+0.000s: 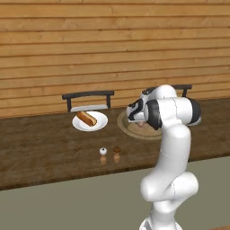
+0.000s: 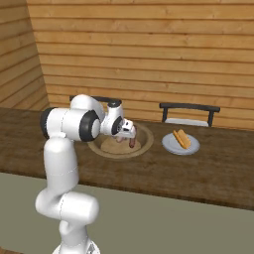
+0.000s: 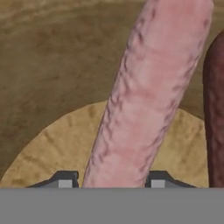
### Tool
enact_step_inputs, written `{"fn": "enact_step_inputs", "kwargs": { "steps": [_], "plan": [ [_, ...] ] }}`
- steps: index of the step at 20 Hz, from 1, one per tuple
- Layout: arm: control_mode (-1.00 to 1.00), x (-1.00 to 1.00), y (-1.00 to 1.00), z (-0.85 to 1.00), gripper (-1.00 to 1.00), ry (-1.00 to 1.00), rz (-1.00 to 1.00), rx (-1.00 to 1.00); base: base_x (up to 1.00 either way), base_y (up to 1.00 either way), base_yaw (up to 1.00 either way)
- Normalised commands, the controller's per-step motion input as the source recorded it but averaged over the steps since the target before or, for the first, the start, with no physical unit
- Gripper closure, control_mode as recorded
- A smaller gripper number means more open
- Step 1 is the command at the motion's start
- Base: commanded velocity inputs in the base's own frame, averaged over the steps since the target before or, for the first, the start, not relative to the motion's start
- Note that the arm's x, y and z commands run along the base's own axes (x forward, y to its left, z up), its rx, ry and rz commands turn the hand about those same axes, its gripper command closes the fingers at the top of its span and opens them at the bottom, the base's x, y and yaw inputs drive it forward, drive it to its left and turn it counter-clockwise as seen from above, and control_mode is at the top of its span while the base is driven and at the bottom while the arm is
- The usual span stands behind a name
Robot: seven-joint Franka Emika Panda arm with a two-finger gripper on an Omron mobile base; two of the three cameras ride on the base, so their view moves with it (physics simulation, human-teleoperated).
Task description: Place one bun and one sausage from the bowl on each plate.
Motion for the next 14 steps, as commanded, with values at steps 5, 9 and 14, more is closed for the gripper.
{"fn": "enact_step_inputs", "kwargs": {
  "steps": [5,9,14],
  "plan": [
    [-1.0,-0.52,-0.25,0.72,1.0,-0.06,0.06,0.0,0.0,0.0,0.0],
    [-1.0,-0.72,-0.51,1.0,1.0,-0.13,0.19,0.0,0.0,0.0,0.0],
    [-1.0,-0.44,-0.76,0.77,1.0,-0.07,0.22,-0.08,0.0,0.0,0.0]
  ]
}}
